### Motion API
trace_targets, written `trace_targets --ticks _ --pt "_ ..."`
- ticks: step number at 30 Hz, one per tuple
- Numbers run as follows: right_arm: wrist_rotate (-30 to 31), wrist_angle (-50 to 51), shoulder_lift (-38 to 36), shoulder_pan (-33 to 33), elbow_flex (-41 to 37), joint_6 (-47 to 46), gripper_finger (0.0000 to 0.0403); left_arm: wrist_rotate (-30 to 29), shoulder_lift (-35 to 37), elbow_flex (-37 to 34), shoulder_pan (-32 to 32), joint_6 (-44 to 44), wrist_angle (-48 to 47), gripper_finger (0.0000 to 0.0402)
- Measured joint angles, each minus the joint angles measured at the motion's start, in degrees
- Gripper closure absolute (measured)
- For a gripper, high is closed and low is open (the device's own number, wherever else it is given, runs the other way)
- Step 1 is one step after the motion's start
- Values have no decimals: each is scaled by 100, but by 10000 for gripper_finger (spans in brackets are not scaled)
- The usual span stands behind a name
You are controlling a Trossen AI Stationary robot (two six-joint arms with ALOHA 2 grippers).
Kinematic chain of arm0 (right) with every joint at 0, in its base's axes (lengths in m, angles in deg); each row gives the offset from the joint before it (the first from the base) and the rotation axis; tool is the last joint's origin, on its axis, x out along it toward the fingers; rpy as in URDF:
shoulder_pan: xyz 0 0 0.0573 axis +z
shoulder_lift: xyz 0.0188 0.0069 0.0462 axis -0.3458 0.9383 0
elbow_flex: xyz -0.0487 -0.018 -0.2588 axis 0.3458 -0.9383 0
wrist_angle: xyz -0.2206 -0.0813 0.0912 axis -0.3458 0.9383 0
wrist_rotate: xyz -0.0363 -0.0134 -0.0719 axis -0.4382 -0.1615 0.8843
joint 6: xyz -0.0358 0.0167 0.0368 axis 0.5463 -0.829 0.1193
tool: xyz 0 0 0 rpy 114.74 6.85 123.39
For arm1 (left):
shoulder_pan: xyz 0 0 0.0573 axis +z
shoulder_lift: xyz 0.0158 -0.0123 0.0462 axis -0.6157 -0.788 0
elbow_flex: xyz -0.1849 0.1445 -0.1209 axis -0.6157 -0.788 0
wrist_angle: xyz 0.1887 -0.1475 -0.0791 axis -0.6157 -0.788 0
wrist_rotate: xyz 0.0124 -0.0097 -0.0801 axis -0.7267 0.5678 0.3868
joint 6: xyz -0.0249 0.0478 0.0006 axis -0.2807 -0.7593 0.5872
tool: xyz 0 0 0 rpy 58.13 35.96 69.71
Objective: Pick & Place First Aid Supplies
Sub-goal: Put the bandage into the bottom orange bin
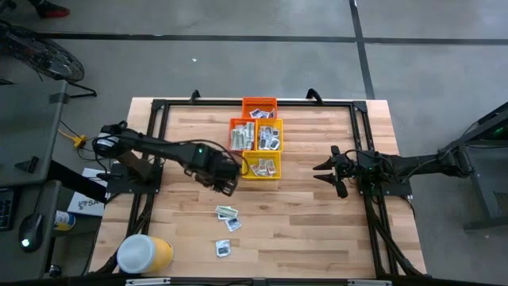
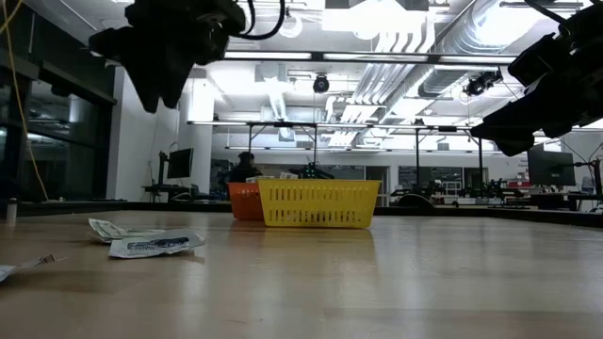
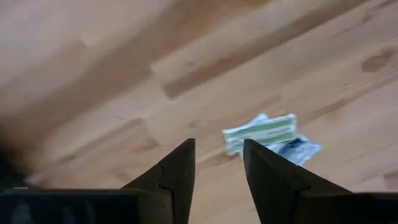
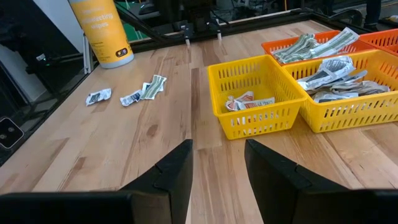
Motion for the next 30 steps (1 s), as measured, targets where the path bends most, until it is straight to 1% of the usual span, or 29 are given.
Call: trace_targets --ticks 3,7,10,12,16,23,30 --pt "0 0 0 0 0 0 263 191 0 -279 -171 447 595 261" --pt "0 0 0 0 2 0 263 292 0 -697 -394 1004 1375 229" --pt "2 0 0 0 0 0 263 366 -2 -964 -538 1310 1663 204" --pt "2 0 0 0 0 0 263 446 -80 -1106 -619 1468 1798 194" --pt "2 0 1 0 0 0 263 479 -289 -1252 -748 1658 1925 191" --pt "1 0 -1 0 0 0 263 744 -711 -1279 -779 1556 2244 191" --pt "2 0 -2 0 0 0 263 815 -951 -1279 -779 1511 2300 191"
